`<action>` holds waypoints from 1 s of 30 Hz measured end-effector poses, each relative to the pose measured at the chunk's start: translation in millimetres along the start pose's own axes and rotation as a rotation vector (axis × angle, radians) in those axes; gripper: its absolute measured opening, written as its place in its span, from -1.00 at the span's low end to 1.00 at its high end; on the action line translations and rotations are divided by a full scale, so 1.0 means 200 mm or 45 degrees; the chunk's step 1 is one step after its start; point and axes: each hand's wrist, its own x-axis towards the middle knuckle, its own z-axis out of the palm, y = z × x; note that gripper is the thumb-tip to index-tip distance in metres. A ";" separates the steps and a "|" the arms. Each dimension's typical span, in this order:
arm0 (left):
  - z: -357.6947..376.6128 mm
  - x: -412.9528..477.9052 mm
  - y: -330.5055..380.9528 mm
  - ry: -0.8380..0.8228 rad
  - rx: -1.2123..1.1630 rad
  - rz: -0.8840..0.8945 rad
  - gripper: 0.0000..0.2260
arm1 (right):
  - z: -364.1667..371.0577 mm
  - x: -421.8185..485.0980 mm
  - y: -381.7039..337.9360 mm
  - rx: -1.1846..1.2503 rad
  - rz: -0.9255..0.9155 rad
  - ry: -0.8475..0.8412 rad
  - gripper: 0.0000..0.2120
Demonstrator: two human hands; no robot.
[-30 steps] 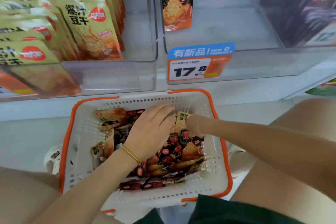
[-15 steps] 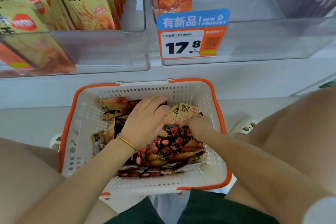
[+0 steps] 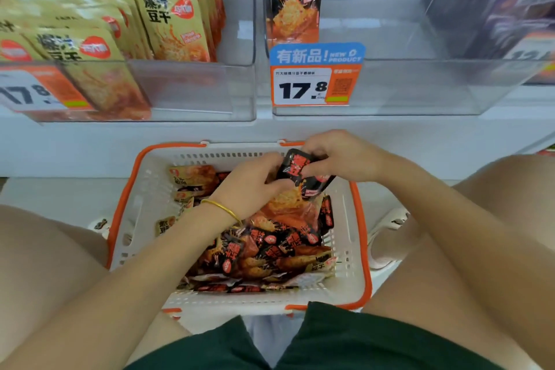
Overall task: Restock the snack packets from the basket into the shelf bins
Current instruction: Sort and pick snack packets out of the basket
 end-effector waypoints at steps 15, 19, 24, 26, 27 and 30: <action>-0.56 0.10 0.49 0.931 0.094 0.392 -0.83 | -0.67 -0.19 -0.33 0.862 0.002 0.796 -0.90; -0.53 0.23 0.41 0.799 0.669 0.320 -0.54 | -0.82 0.12 -0.25 0.744 0.177 0.724 -0.87; -0.48 0.28 0.35 0.809 0.782 0.327 -0.53 | -0.78 0.48 -0.15 0.482 0.412 0.571 -0.65; -0.48 0.29 0.33 0.818 0.772 0.351 -0.53 | -0.78 0.54 -0.13 0.277 0.503 0.569 -0.72; -0.48 0.29 0.32 0.816 0.763 0.352 -0.52 | -0.78 0.55 -0.13 0.144 0.557 0.559 -0.75; -0.49 0.29 0.31 0.828 0.767 0.376 -0.51 | -0.78 0.60 -0.12 0.033 0.599 0.546 -0.73</action>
